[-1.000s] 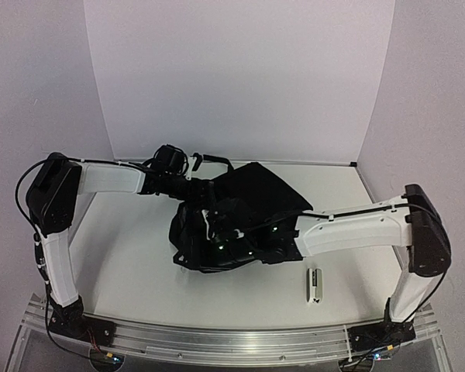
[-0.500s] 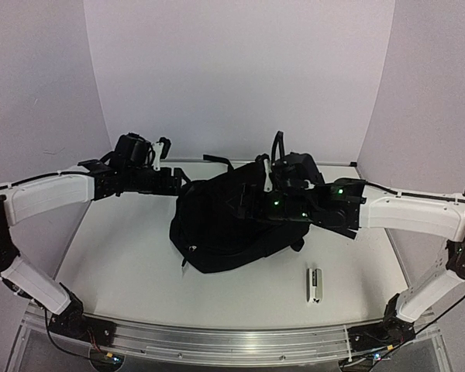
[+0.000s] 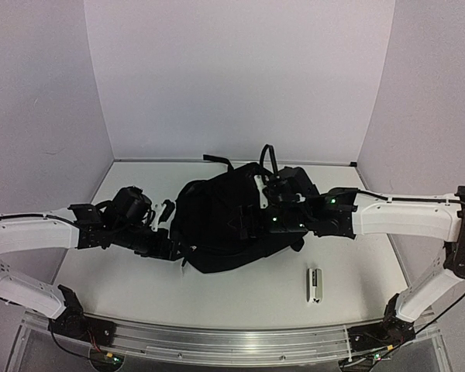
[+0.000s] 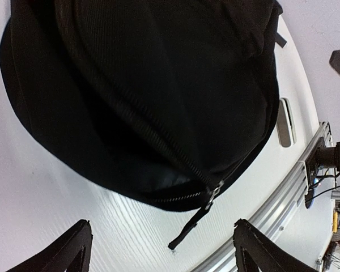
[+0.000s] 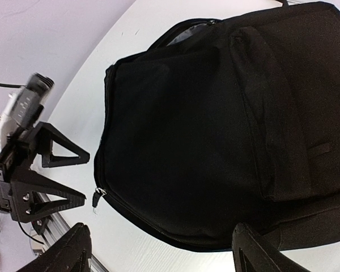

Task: Pack the student bag
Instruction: Zip the student bag at the center of the board.

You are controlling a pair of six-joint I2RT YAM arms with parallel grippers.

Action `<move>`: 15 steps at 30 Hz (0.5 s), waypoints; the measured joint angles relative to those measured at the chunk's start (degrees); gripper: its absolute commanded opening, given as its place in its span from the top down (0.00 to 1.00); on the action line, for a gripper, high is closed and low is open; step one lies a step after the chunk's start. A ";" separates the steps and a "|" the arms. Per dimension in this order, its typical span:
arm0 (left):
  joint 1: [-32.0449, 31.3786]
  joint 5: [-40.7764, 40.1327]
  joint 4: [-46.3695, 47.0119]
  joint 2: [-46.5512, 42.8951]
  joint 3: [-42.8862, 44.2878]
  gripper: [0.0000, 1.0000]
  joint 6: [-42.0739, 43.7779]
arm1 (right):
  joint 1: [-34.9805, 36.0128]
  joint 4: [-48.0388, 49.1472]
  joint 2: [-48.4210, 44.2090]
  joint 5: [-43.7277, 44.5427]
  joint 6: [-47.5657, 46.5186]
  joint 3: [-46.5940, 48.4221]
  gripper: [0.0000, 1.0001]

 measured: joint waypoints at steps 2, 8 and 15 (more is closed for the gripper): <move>-0.18 1.71 1.08 0.29 -1.59 0.24 -1.00 | 0.00 0.55 0.00 -0.42 -0.35 -0.33 0.19; -0.33 6.35 6.86 3.49 -3.37 0.44 -2.95 | 0.13 3.08 0.66 -1.77 -0.90 -1.09 0.20; -0.34 8.46 10.85 5.51 -3.70 0.99 -2.98 | 1.85 3.65 2.24 -1.69 -4.05 -1.53 0.37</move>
